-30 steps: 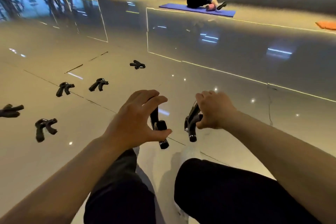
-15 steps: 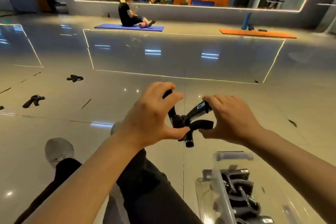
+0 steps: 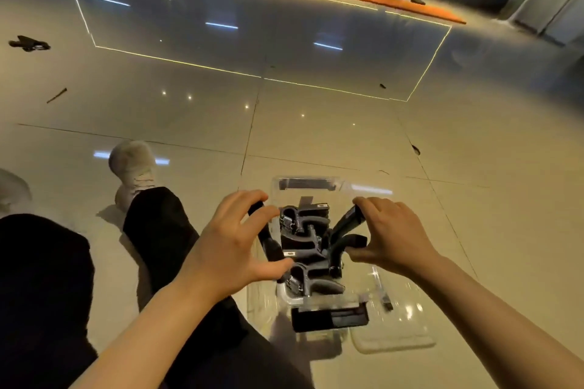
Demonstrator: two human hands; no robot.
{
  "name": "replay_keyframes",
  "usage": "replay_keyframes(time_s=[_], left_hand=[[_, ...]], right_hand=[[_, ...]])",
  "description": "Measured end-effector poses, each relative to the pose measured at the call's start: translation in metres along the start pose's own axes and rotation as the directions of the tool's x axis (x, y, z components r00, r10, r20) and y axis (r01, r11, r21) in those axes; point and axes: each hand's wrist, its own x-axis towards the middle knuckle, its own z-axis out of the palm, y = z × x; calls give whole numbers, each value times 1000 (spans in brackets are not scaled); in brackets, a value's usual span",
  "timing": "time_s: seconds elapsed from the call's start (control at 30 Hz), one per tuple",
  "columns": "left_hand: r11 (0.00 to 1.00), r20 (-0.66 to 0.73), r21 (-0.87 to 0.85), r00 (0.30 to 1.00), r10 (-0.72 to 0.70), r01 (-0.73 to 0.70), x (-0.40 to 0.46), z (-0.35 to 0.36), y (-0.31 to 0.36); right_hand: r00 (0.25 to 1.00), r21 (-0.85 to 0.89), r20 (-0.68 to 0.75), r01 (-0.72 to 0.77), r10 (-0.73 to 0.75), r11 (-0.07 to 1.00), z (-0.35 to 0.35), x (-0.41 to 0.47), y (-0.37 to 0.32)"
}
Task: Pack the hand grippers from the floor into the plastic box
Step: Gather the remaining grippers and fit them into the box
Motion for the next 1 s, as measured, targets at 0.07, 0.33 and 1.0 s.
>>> replay_keyframes(time_s=[0.07,0.33,1.0], left_hand=[[999,21,-9,999,-35,35,-7,10,-1],[993,59,28,992,-112,111,10,16,-12],[994,173,-81,981,86,-72,79,9,-9]], right_hand=[[999,22,43,-35,34,999,18,-9,12],[989,152,34,-146,142,978,56,-3,24],[901,402,-31,-385,432,831,61,-8,5]])
